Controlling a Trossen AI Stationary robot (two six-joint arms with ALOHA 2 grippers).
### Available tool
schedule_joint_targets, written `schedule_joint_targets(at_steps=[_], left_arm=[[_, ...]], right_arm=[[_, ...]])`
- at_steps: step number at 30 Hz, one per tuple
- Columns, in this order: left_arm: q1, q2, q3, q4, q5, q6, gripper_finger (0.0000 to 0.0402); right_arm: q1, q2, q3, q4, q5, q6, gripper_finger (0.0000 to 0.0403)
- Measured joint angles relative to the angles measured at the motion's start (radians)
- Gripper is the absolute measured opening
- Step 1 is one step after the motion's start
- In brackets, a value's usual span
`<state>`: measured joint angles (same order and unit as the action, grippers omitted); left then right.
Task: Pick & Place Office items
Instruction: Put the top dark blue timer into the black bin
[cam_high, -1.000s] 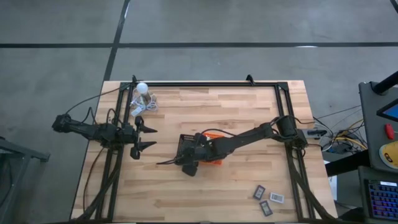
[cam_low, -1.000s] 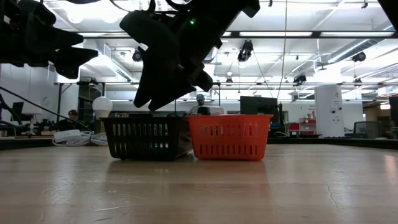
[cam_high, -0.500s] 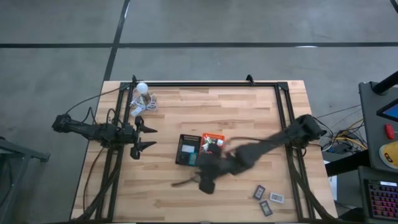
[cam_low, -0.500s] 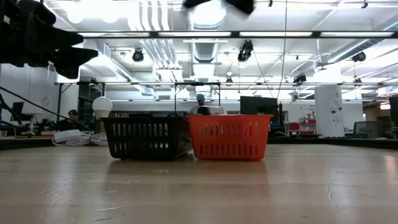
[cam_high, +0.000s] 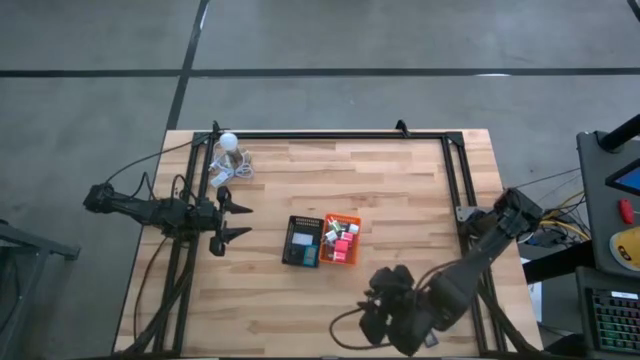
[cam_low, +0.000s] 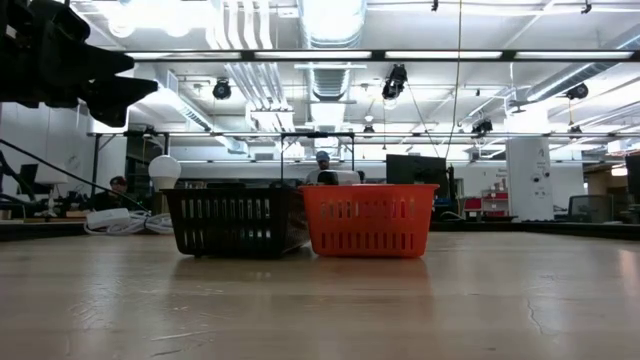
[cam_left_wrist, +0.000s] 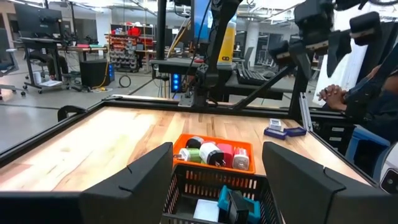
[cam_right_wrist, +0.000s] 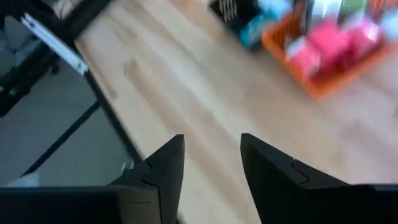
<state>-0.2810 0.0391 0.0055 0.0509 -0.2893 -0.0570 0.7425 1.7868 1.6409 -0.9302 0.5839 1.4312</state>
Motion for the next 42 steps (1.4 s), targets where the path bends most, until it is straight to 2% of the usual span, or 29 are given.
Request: schedule_joint_targets(at_steps=[4, 7, 10, 12, 18, 26, 36, 39, 42], left_arm=[[0.000, 0.000, 0.000, 0.000, 0.000, 0.000, 0.0252], [0.000, 0.000, 0.000, 0.000, 0.000, 0.000, 0.0252], [0.000, 0.000, 0.000, 0.000, 0.000, 0.000, 0.0252], [0.000, 0.000, 0.000, 0.000, 0.000, 0.000, 0.0252], [0.000, 0.000, 0.000, 0.000, 0.000, 0.000, 0.0252], [0.000, 0.000, 0.000, 0.000, 0.000, 0.000, 0.0252], [0.000, 0.000, 0.000, 0.000, 0.000, 0.000, 0.0252], [0.000, 0.000, 0.000, 0.000, 0.000, 0.000, 0.0252], [0.000, 0.000, 0.000, 0.000, 0.000, 0.000, 0.0252]], right_arm=[[0.028, 0.002, -0.006, -0.096, -0.075, 0.196, 0.0146], [0.050, 0.002, -0.006, -0.245, -0.131, 0.464, 0.0142], [0.074, 0.002, -0.017, -0.363, -0.242, 0.711, 0.0136], [0.090, 0.002, -0.039, -0.388, -0.296, 0.805, 0.0132], [0.136, 0.002, -0.136, -0.358, -0.349, 0.987, 0.0125], [0.137, 0.002, -0.278, -0.256, -0.411, 1.037, 0.0123], [0.139, 0.002, -0.311, -0.220, -0.435, 1.112, 0.0110], [0.142, 0.002, -0.290, -0.215, -0.422, 0.991, 0.0109], [0.142, 0.003, -0.269, -0.205, -0.349, 0.713, 0.0112]])
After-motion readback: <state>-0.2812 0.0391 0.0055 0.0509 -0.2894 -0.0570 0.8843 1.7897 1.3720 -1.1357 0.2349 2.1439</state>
